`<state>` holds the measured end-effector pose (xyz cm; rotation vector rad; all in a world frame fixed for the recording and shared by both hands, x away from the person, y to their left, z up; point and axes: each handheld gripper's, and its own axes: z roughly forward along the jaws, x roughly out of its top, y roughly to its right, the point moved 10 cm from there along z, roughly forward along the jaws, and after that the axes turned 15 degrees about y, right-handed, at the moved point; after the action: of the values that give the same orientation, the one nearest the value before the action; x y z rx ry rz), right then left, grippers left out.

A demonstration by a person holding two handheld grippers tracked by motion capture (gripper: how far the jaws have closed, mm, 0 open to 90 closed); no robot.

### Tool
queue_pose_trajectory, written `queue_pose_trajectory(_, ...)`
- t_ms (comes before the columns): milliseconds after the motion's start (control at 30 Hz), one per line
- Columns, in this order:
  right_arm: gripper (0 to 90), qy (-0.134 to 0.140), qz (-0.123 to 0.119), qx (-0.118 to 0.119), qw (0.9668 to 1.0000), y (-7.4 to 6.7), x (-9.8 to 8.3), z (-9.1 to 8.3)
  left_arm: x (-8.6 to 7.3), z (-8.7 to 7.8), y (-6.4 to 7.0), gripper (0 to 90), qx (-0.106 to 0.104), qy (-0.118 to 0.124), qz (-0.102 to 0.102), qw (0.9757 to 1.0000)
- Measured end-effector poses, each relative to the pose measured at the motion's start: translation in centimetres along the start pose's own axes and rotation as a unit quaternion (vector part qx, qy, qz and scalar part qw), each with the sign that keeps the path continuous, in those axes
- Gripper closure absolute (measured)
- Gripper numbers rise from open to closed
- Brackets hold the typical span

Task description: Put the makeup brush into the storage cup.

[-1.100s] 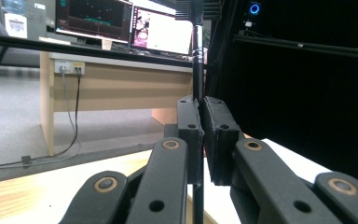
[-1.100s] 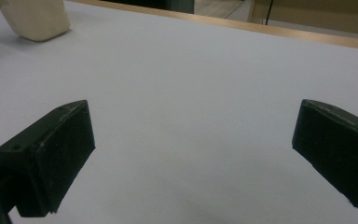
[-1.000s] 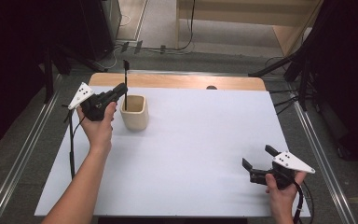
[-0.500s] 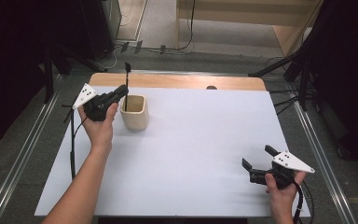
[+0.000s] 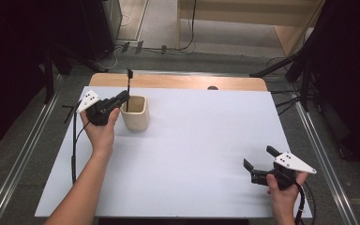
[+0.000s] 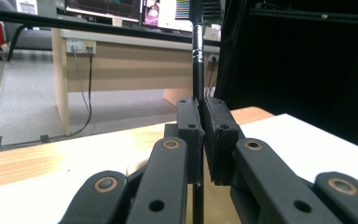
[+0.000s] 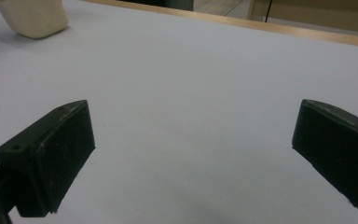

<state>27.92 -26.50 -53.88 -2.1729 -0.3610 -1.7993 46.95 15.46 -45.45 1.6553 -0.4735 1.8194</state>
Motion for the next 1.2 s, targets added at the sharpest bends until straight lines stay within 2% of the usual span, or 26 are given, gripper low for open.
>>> queue_pose_trajectory(333,0.0,0.000,0.000,-0.001,1.0000,0.0,0.0,0.0,-1.4,-0.5,0.1,86.5,0.002,-0.013,0.000,0.9999)
queue_pose_trajectory(433,0.0,0.000,-0.001,-0.001,1.0000,0.1,0.0,0.0,-1.6,-0.6,0.4,85.7,-0.005,-0.023,-0.001,0.9997)
queue_pose_trajectory(467,0.0,0.000,0.000,-0.001,1.0000,0.0,0.0,0.0,-1.6,-0.6,0.5,82.6,-0.004,-0.028,0.000,0.9996)
queue_pose_trajectory(567,0.0,0.001,-0.001,-0.002,1.0000,0.1,0.0,0.0,-1.8,-0.8,0.5,57.7,0.008,-0.046,-0.002,0.9989)
queue_pose_trajectory(633,0.0,0.001,-0.001,-0.002,1.0000,0.1,0.0,0.0,-1.8,-1.0,0.5,46.3,0.013,-0.052,-0.006,0.9986)
queue_pose_trajectory(733,0.0,0.000,-0.001,-0.003,1.0000,0.1,0.0,0.0,-1.2,-1.4,0.9,32.3,0.007,-0.052,-0.015,0.9985)
queue_pose_trajectory(933,0.0,0.000,-0.001,-0.003,1.0000,0.1,0.0,0.0,-0.3,-2.1,1.7,14.8,-0.008,-0.051,-0.028,0.9983)
queue_pose_trajectory(1000,0.0,0.000,-0.001,-0.003,1.0000,0.0,0.0,0.0,-0.2,-2.5,2.0,12.4,-0.018,-0.051,-0.033,0.9980)
queue_pose_trajectory(1133,0.0,0.001,-0.001,-0.003,1.0000,0.1,0.0,0.0,-0.1,-3.3,2.4,0.0,-0.028,-0.053,-0.033,0.9977)
queue_pose_trajectory(1200,0.0,0.001,0.000,-0.003,1.0000,0.1,0.0,0.0,0.0,-3.7,2.6,0.0,-0.038,-0.053,-0.033,0.9973)
